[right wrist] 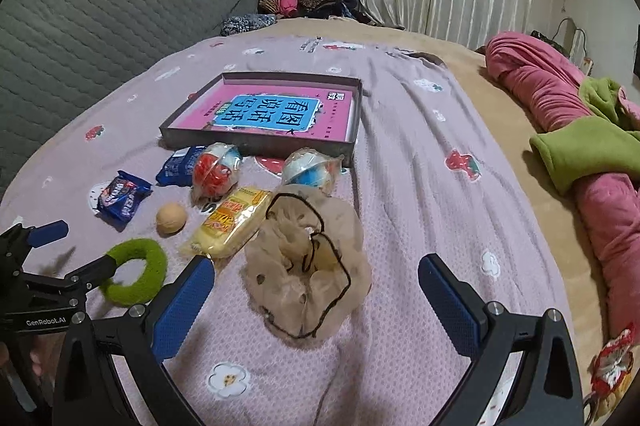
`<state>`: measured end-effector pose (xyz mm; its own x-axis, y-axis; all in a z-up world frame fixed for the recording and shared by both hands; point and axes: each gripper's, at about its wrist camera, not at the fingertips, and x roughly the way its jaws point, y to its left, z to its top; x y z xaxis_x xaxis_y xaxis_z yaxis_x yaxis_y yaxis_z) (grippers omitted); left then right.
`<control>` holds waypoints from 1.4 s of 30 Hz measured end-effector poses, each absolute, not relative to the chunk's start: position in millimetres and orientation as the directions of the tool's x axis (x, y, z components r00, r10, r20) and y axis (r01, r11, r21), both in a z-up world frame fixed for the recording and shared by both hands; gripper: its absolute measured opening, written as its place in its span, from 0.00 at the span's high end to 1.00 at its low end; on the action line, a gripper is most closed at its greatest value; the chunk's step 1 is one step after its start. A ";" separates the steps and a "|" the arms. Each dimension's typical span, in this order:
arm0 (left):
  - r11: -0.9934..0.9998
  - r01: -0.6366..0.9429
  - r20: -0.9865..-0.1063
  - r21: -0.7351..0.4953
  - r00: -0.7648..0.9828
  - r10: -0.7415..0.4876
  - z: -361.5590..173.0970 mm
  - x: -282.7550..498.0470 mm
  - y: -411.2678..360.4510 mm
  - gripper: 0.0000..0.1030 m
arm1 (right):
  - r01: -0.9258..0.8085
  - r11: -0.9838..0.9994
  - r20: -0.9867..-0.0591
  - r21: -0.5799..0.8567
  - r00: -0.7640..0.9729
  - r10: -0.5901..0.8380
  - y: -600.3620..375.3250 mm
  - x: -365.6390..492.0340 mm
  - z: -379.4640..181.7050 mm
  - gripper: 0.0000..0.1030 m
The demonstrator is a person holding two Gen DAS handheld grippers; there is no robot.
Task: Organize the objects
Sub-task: 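Lower the left tool to the green ring while the right tool reaches the beige scrunchie, then close the left tool on the green ring while the right tool grasps the scrunchie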
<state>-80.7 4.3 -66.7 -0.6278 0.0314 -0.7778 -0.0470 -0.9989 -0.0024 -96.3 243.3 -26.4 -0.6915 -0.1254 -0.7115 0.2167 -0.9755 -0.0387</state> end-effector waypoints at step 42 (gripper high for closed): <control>-0.981 -0.114 -0.803 -0.160 -0.563 0.196 -89.9 -89.3 16.8 0.88 | 0.344 -0.938 -0.806 0.048 -0.541 -0.239 225.5 -122.4 -83.5 0.82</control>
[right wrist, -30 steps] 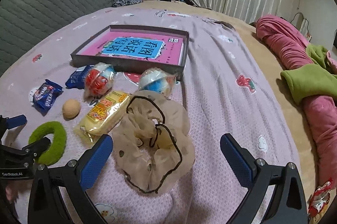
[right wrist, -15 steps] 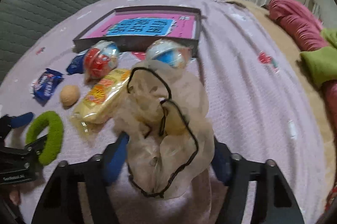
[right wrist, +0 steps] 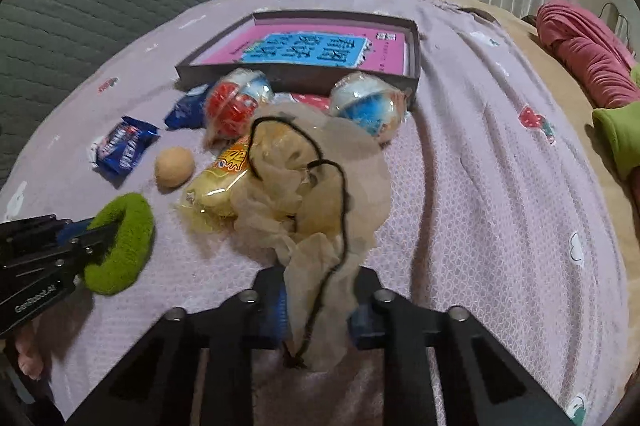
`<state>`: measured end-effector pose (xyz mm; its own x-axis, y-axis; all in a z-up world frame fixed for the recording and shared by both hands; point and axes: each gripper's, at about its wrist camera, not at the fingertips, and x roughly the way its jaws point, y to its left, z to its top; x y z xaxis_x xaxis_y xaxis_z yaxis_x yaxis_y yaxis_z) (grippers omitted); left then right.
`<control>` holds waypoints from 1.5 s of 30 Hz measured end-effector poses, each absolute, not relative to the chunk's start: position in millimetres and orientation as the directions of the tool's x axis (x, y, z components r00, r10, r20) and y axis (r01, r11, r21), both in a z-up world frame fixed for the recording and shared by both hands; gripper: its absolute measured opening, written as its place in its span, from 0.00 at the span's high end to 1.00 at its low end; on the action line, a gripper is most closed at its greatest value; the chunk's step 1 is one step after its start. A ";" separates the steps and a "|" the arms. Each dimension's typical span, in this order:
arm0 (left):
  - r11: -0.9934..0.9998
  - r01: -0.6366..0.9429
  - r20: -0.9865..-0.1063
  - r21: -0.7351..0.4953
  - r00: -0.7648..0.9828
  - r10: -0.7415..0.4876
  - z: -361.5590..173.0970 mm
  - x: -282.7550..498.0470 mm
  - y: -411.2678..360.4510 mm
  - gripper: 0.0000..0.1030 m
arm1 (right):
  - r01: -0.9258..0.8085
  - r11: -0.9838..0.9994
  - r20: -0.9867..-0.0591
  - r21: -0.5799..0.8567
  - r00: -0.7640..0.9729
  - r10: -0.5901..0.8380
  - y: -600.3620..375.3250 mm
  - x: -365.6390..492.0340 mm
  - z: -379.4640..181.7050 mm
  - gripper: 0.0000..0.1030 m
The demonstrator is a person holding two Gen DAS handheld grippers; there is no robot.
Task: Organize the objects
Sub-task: 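Close the left tool on the green ring while the right tool grasps the scrunchie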
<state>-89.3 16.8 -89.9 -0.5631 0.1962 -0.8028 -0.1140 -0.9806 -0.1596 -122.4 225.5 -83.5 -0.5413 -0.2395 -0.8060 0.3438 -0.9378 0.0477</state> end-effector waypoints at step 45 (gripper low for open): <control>-0.996 -0.077 -0.662 -0.035 -0.745 0.081 3.8 -23.7 18.0 0.88 | 0.314 -0.944 -0.650 0.101 -0.698 -0.302 234.8 -36.4 -3.2 0.84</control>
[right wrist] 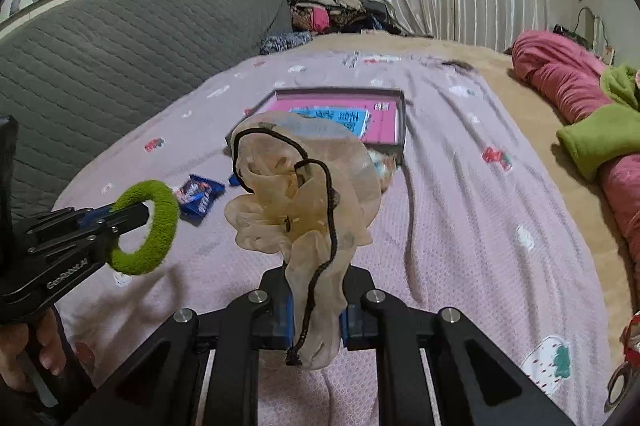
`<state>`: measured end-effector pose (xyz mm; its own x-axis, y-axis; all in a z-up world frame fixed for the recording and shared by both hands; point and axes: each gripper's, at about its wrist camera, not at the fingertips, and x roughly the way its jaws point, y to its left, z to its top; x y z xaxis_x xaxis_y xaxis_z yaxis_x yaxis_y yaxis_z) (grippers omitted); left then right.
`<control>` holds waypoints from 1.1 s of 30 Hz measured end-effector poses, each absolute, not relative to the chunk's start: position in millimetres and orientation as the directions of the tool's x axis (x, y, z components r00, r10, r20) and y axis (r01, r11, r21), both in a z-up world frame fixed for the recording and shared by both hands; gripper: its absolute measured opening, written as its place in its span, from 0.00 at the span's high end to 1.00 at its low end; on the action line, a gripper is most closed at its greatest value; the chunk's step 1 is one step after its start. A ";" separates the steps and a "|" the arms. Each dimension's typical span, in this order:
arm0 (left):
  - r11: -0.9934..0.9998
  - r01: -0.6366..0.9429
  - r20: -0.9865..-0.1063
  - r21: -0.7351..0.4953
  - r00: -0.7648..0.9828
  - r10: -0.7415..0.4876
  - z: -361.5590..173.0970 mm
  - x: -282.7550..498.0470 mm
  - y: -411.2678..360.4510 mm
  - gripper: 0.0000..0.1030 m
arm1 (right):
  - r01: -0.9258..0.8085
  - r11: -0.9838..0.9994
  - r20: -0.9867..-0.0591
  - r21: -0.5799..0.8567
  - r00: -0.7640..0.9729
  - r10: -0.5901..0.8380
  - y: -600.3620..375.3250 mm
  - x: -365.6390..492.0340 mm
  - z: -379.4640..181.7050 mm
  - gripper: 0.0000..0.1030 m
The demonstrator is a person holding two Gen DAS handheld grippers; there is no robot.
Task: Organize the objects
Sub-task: 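Close the left tool on the green ring while the right tool grasps the scrunchie, then carry the green ring and scrunchie over the pink book in the tray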
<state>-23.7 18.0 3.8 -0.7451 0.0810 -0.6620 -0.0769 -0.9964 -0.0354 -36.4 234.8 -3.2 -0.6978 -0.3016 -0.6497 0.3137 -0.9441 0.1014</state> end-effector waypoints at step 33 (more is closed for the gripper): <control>-0.997 -0.075 -0.574 -0.006 -0.817 0.064 79.9 -73.8 -0.3 0.88 | 0.340 -0.938 -0.528 0.061 -0.787 -0.320 207.2 -63.9 80.0 0.84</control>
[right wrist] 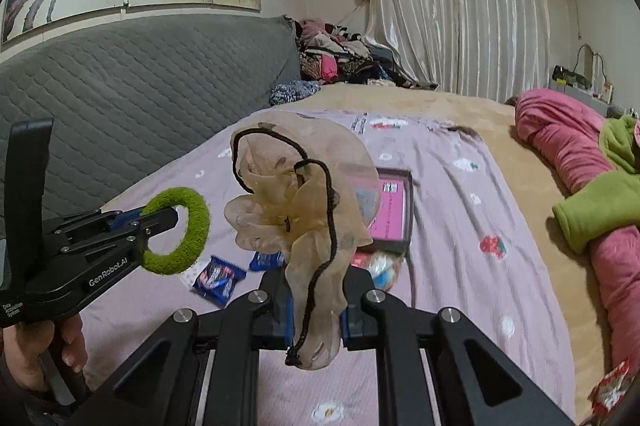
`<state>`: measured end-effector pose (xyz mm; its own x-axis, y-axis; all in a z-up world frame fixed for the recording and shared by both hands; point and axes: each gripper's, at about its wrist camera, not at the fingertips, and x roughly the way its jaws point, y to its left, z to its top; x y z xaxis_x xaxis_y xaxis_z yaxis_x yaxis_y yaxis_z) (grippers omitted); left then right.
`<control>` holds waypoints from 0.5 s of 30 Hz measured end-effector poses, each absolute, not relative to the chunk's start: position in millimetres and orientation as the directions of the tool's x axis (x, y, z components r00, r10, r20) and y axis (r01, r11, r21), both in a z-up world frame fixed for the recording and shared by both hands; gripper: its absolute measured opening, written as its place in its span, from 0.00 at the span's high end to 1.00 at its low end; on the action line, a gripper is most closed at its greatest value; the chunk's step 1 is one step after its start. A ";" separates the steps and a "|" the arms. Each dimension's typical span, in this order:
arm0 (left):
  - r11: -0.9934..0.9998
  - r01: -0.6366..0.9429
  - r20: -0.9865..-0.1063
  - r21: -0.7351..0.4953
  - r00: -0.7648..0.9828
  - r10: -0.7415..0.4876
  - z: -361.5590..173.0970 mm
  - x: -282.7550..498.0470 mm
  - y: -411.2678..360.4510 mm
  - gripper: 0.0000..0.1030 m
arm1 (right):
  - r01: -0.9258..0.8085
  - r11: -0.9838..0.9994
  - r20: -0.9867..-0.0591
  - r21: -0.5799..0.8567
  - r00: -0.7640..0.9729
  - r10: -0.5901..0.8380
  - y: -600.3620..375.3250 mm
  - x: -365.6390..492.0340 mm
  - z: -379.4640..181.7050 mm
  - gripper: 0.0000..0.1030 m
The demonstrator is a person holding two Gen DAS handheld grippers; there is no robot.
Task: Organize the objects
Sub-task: 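Carry the green ring and scrunchie over the pink book in the tray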
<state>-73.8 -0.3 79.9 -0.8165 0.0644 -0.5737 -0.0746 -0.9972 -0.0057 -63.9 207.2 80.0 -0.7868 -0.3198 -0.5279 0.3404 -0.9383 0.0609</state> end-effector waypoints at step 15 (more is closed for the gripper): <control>-0.996 -0.082 -0.544 0.015 -0.837 0.061 126.5 -157.2 1.4 0.88 | 0.342 -0.939 -0.502 0.022 -0.809 -0.306 205.1 -136.3 122.8 0.84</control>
<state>-157.2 1.4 126.5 -0.8367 0.0610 -0.5443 -0.0825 -0.9965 0.0152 -136.3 205.1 122.8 -0.8090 -0.3062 -0.5017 0.3420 -0.9394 0.0218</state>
